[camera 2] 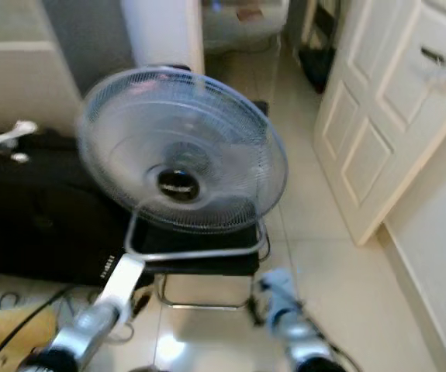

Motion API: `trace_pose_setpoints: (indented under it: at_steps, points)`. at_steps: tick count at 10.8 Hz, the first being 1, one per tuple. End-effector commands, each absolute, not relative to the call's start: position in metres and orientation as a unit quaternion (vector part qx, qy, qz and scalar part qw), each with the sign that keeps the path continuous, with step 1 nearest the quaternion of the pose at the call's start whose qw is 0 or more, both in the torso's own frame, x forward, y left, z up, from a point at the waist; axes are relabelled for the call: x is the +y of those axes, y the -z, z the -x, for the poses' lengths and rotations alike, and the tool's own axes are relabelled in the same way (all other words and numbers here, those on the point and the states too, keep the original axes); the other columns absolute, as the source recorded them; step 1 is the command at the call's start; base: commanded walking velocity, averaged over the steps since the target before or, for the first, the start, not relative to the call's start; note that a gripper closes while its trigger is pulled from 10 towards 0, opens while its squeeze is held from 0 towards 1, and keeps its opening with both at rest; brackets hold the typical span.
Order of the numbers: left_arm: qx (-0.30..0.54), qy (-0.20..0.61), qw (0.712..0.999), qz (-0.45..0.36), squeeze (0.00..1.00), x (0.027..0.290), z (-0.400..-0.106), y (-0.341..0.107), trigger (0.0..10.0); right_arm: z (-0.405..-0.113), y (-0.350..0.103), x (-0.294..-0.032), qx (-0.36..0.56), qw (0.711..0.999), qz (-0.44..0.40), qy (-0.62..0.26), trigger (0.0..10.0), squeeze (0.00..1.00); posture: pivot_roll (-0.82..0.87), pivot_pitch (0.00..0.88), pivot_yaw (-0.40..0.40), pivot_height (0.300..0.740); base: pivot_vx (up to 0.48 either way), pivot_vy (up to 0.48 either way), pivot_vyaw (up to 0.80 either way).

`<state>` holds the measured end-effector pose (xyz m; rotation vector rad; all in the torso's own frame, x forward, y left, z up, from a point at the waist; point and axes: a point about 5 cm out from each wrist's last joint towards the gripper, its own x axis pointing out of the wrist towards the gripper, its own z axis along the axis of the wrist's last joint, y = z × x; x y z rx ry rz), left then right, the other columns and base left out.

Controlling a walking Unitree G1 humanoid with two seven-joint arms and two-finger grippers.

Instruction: Clean up the room

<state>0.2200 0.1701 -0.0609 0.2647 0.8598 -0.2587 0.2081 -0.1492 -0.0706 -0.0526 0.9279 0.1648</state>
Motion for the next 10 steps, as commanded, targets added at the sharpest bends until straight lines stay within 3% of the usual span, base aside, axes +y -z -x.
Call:
trace_pose_setpoints:
  at_steps: [1, 2, 4, 7, 10]
  points:
    - [0.431, 0.122, 0.884, -0.133, 0.0, 0.172, -0.214, 0.065, 10.0, -0.2, 0.076, -0.151, 0.47, 0.879, 0.033, -0.078, 10.0, 0.0, -0.06, 0.0, 0.029, 0.74, 0.0, 0.0, 0.0]
    - [0.478, 0.116, 0.861, -0.128, 0.0, 0.179, -0.192, 0.079, 10.0, -0.18, 0.088, -0.151, 0.517, 0.851, 0.048, -0.078, 10.0, 0.0, -0.04, 0.0, 0.022, 0.74, 0.0, 0.0, 0.0]
    - [0.511, 0.11, 0.844, -0.12, 0.0, 0.181, -0.171, 0.09, 10.0, -0.156, 0.1, -0.148, 0.548, 0.833, 0.031, -0.069, 10.0, 0.0, -0.03, 0.0, 0.016, 0.74, 0.0, 0.0, 0.0]
    - [0.518, 0.104, 0.841, -0.111, 0.0, 0.184, -0.163, 0.093, 10.0, -0.118, 0.113, -0.147, 0.583, 0.811, 0.006, -0.038, 10.0, 0.0, -0.02, 0.0, 0.01, 0.74, 0.0, 0.0, 0.0]
    - [0.514, 0.098, 0.846, -0.102, 0.0, 0.184, -0.165, 0.093, 10.0, -0.112, 0.115, -0.149, 0.587, 0.809, -0.003, -0.024, 10.0, 0.0, -0.02, 0.0, 0.008, 0.74, 0.0, 0.0, 0.0]
